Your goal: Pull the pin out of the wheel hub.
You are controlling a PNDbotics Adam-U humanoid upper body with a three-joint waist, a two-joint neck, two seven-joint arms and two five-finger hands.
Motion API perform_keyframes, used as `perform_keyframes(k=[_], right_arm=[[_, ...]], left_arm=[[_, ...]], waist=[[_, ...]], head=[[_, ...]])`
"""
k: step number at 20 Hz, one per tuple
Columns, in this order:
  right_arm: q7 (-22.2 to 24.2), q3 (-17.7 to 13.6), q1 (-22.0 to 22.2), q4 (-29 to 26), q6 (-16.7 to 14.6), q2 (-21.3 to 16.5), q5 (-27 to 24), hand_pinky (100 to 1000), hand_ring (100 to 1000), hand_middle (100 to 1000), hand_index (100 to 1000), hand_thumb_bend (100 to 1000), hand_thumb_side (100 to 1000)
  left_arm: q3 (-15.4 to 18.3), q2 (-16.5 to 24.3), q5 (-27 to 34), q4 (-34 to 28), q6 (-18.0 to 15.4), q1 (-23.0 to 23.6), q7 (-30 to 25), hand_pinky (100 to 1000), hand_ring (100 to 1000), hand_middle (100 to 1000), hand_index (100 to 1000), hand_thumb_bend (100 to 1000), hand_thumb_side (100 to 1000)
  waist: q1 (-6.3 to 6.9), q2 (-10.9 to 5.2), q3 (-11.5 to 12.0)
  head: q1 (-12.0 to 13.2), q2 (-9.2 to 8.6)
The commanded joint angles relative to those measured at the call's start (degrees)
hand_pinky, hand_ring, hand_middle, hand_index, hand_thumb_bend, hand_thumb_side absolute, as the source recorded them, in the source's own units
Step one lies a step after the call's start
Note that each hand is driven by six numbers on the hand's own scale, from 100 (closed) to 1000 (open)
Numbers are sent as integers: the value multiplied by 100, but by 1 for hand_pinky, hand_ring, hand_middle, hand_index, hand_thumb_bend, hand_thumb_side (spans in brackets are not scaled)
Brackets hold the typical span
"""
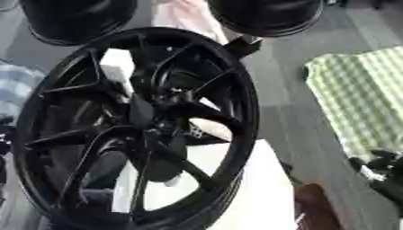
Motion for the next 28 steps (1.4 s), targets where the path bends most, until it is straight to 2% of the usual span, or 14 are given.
perform_keyframes(k=[1, 4, 7, 10, 16, 19, 22, 25, 28], right_arm=[[-36, -43, -18, -117, -64, -97, -63, 473, 615, 490, 665, 637, 226], [-48, -40, -18, -111, -79, -101, -77, 473, 614, 490, 664, 638, 226], [-53, -39, -18, -106, -83, -102, -79, 473, 613, 490, 664, 638, 226], [-56, -39, -20, -102, -82, -101, -76, 473, 613, 490, 664, 640, 226], [-90, -79, -27, -126, -64, -64, -75, 473, 613, 490, 664, 639, 226], [-114, -97, -7, -158, -53, -51, -60, 473, 613, 490, 664, 639, 226], [-124, -112, 24, -191, -41, -47, -23, 473, 613, 490, 664, 639, 226], [-134, -124, 56, -213, -31, -53, 14, 473, 613, 490, 664, 639, 226], [-141, -131, 88, -224, -23, -68, 57, 474, 613, 490, 665, 639, 227]], left_arm=[[-3, 156, 14, -101, 2, -74, 9, 597, 492, 453, 636, 275, 739], [-3, 153, 13, -98, 3, -78, 7, 597, 492, 454, 636, 274, 740], [-3, 151, 13, -96, 3, -80, 5, 597, 492, 454, 636, 274, 740], [-2, 151, 10, -94, 4, -84, 4, 598, 494, 456, 637, 269, 754], [192, 298, -196, -347, 10, -254, 247, 640, 560, 521, 695, 295, 698], [286, 650, -531, -748, 50, -573, 228, 673, 610, 570, 734, 288, 635], [217, 1280, -973, -1167, 25, -1188, -72, 690, 626, 588, 752, 295, 565], [-44, 1942, -1338, -1371, -48, -1936, -669, 710, 646, 602, 765, 320, 489], [-461, 2547, -1508, -1232, -139, -2765, -1569, 727, 663, 615, 778, 349, 468]], waist=[[-12, -71, -4], [-9, -71, -5], [-11, -71, -4], [-11, -73, -2], [-12, -30, -6], [3, -14, -9], [27, -10, -16], [55, -17, -16], [89, -40, -9]], head=[[153, 23], [300, 47], [315, 48], [305, 35], [172, -10], [97, -17], [67, -4], [63, 28], [46, 71]])
